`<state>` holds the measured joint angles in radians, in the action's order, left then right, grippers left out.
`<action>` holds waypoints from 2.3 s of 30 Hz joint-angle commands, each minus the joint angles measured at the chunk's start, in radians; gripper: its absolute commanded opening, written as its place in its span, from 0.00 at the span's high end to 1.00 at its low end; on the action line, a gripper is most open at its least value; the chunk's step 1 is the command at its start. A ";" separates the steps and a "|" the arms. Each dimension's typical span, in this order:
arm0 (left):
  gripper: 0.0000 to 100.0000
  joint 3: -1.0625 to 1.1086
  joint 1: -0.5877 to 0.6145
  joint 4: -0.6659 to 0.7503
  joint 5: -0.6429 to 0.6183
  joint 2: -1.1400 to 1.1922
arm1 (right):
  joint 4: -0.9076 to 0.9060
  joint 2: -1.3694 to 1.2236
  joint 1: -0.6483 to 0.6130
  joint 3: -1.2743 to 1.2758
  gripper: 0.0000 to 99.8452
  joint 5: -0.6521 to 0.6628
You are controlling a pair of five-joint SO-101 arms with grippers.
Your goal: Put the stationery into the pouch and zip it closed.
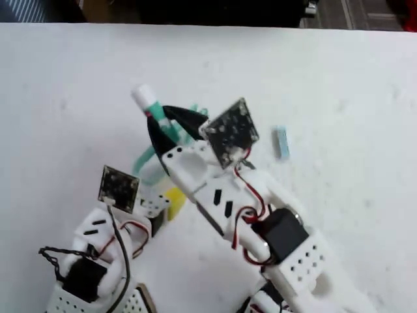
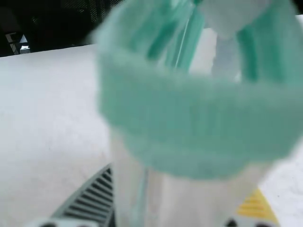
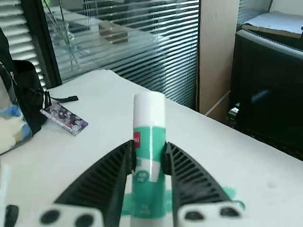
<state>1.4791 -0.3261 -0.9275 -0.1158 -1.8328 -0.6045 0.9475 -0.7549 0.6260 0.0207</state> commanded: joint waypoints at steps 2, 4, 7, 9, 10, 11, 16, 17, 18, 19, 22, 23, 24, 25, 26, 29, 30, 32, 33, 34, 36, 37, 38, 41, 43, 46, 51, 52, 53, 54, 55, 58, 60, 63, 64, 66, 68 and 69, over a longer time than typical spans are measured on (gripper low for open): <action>0.74 -0.043 0.013 -0.006 -0.011 0.005 | 0.030 0.035 -0.008 -0.002 0.98 -0.021; 0.74 -0.043 0.013 -0.006 -0.011 0.005 | 0.031 0.035 -0.008 0.000 0.98 -0.021; 0.74 -0.044 0.013 -0.006 -0.014 0.005 | 0.068 0.033 -0.008 0.005 0.98 -0.023; 0.74 -0.057 0.013 -0.009 -0.017 0.005 | 0.113 0.033 -0.008 0.021 0.98 -0.023; 0.74 -0.066 0.013 -0.014 -0.017 0.005 | 0.148 0.033 -0.008 0.038 0.98 -0.023; 0.74 -0.074 0.013 -0.015 -0.017 0.005 | 0.182 0.033 -0.008 0.055 0.98 -0.023; 0.74 -0.112 0.010 -0.048 -0.015 0.005 | 0.357 0.031 -0.005 0.175 0.98 -0.021; 0.74 -0.123 0.008 -0.052 -0.017 0.005 | 0.380 0.031 -0.004 0.192 0.98 -0.021; 0.74 -0.132 0.010 -0.052 -0.017 0.005 | 0.398 0.031 -0.002 0.199 0.98 -0.020; 0.74 -0.140 0.012 -0.052 -0.017 0.005 | 0.406 0.031 -0.001 0.201 0.98 -0.020; 0.74 -0.149 0.012 -0.051 -0.017 0.005 | 0.407 0.031 0.005 0.196 0.98 -0.021; 0.74 -0.152 0.012 -0.051 -0.017 0.005 | 0.407 0.031 0.005 0.196 0.98 -0.021; 0.74 -0.152 0.012 -0.048 -0.017 0.005 | 0.404 0.031 0.005 0.199 0.98 -0.021; 0.74 -0.150 0.013 -0.044 -0.017 0.005 | 0.398 0.033 0.004 0.204 0.98 -0.021; 0.74 -0.149 0.016 -0.044 -0.018 0.005 | 0.386 0.033 0.002 0.207 0.98 -0.021; 0.74 -0.147 0.056 -0.043 -0.035 0.005 | 0.312 0.048 0.001 0.215 0.98 -0.021; 0.74 -0.147 0.073 -0.043 -0.058 0.005 | 0.274 0.058 0.001 0.215 0.98 -0.021; 0.74 -0.147 0.102 -0.043 -0.089 0.005 | 0.189 0.088 0.001 0.219 0.98 -0.020; 0.74 -0.147 0.113 -0.043 -0.092 0.005 | 0.147 0.105 0.001 0.219 0.98 -0.017; 0.74 -0.147 0.119 -0.043 -0.094 0.005 | 0.107 0.127 0.001 0.219 0.98 -0.017; 0.74 -0.147 0.117 -0.043 -0.094 0.005 | 0.048 0.176 0.001 0.219 0.98 -0.015; 0.74 -0.147 0.116 -0.044 -0.094 0.005 | 0.024 0.200 0.001 0.219 0.98 -0.015; 0.74 -0.147 0.114 -0.046 -0.094 0.005 | 0.004 0.223 0.001 0.219 0.98 -0.015; 0.74 -0.147 0.114 -0.048 -0.094 0.005 | -0.041 0.271 0.002 0.219 0.98 -0.014; 0.74 -0.147 0.114 -0.049 -0.094 0.005 | -0.065 0.280 0.002 0.219 0.98 0.018; 0.74 -0.147 0.114 -0.051 -0.092 0.005 | -0.093 0.280 0.002 0.219 0.95 0.114; 0.74 -0.147 0.114 -0.051 -0.091 0.005 | -0.097 0.280 0.002 0.216 0.82 0.132; 0.74 -0.147 0.114 -0.051 -0.091 0.005 | -0.097 0.280 0.002 0.216 0.83 0.133; 0.74 -0.146 0.114 -0.051 -0.091 0.005 | -0.097 0.280 0.002 0.218 0.85 0.133; 0.74 -0.146 0.114 -0.051 -0.091 0.005 | -0.097 0.278 0.002 0.218 0.87 0.133; 0.74 -0.146 0.114 -0.051 -0.091 0.005 | -0.096 0.278 0.004 0.216 0.88 0.133; 0.74 -0.146 0.114 -0.051 -0.091 0.005 | -0.093 0.282 0.008 0.196 0.87 0.133; 0.74 -0.144 0.114 -0.051 -0.091 0.005 | -0.099 0.280 0.016 0.157 0.87 0.133; 0.74 -0.126 0.114 -0.043 -0.089 0.005 | -0.101 0.280 0.079 0.095 0.87 0.129; 0.74 -0.126 0.114 -0.043 -0.089 0.005 | -0.101 0.280 0.105 0.080 0.87 0.129; 0.74 -0.126 0.114 -0.044 -0.089 0.005 | -0.101 0.278 0.170 0.061 0.87 0.129; 0.74 -0.126 0.114 -0.046 -0.089 0.005 | -0.116 0.278 0.243 0.055 0.87 0.127; 0.74 -0.126 0.114 -0.046 -0.089 0.005 | -0.130 0.278 0.278 0.055 0.87 0.127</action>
<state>1.3917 -0.2171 -0.9797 -0.1956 -1.8267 -0.7104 1.2144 -0.5738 0.7288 0.1450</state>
